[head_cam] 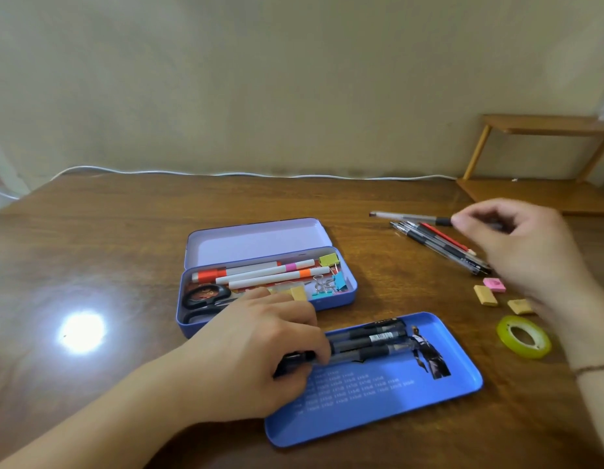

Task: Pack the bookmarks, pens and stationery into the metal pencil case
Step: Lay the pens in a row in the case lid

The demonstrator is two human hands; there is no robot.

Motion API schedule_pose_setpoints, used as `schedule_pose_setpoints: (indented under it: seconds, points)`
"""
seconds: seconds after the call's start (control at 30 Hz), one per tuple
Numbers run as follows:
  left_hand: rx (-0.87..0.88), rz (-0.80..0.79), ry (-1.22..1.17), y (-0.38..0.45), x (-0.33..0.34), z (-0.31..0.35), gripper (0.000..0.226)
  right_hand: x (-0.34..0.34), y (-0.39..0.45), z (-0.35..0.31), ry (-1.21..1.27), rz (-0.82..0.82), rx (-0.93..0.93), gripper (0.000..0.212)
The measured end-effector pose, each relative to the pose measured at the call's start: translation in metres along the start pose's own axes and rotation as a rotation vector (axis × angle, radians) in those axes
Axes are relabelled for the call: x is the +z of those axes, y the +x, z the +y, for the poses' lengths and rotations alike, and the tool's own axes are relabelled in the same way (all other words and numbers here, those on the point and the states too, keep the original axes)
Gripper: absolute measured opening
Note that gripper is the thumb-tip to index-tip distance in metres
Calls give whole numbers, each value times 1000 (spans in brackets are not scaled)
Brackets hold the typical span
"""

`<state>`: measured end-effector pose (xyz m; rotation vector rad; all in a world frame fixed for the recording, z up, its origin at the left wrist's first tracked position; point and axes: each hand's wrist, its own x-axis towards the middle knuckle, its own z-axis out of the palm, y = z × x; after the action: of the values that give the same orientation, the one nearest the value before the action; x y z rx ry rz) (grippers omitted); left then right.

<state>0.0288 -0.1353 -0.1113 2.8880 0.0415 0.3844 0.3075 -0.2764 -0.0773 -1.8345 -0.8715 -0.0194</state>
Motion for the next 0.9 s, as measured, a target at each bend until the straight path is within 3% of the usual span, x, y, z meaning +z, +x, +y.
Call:
schedule_pose_setpoints:
  seconds: [0.1, 0.17, 0.23, 0.33, 0.4, 0.47, 0.53, 0.67, 0.83, 0.9]
  points:
    - [7, 16, 17, 1, 1, 0, 8, -13, -3, -19, 779, -108, 162, 14]
    - [4, 33, 13, 2, 2, 0, 7, -14, -3, -25, 1030, -181, 190, 16]
    - [-3, 42, 3, 3, 3, 1, 7, -7, -9, -32, 1100, -282, 202, 21]
    - [-18, 44, -13, 3, 4, 1, 6, 3, -26, -42, 841, -545, 197, 26]
    - [-22, 48, -8, 4, 4, 1, 6, 7, -35, -47, 407, -720, 96, 34]
    - [-22, 48, -10, 4, 5, 0, 8, 13, -42, -47, -110, -722, -119, 38]
    - [-30, 41, -28, 4, 4, 0, 8, 19, -46, -49, -364, -659, -304, 39]
    - [-58, 93, -61, 3, 0, -1, 9, 18, -53, -57, -377, -669, -321, 37]
    - [-292, 477, -118, 2, -11, -14, 16, 28, -69, -69, -350, -821, -407, 13]
    - [-328, 509, -104, 2, -11, -15, 17, 41, -81, -71, -365, -864, -505, 14]
